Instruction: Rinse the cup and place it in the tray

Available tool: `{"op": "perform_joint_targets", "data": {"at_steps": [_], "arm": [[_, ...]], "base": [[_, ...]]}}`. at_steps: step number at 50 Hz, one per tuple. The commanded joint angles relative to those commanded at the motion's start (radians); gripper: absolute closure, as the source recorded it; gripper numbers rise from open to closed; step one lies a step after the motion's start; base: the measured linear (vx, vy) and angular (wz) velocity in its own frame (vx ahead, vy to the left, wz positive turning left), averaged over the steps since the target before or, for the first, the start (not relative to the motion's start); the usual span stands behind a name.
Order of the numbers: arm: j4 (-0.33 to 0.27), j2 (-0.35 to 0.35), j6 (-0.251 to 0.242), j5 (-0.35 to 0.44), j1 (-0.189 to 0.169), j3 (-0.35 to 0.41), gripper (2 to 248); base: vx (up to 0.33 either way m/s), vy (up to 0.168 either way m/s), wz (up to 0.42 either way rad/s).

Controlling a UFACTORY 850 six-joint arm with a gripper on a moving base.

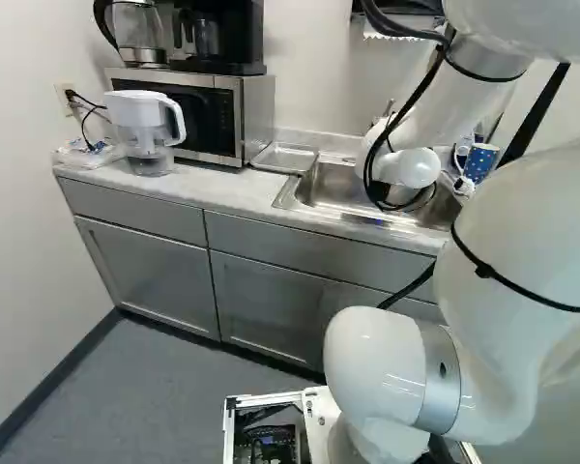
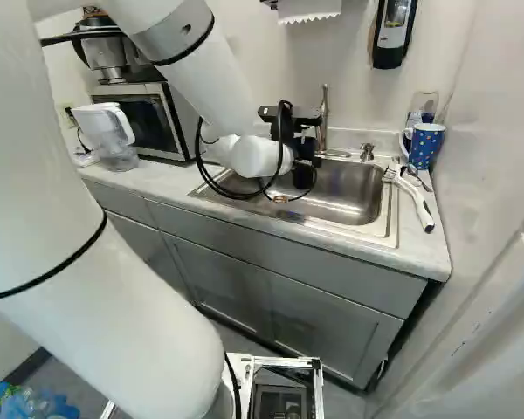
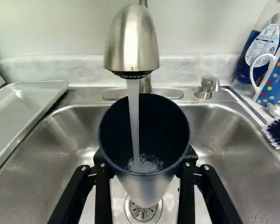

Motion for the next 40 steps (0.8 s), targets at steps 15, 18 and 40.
{"op": "perform_joint_targets", "data": {"at_steps": [15, 18, 40], "arm": [[0.000, 0.000, 0.000, 0.000, 0.000, 0.000, 125], [0.000, 0.000, 0.000, 0.000, 0.000, 0.000, 125], [0.000, 0.000, 0.000, 0.000, 0.000, 0.000, 125]], "base": [[0.000, 0.000, 0.000], [0.000, 0.000, 0.000], [0.000, 0.000, 0.000]]}}
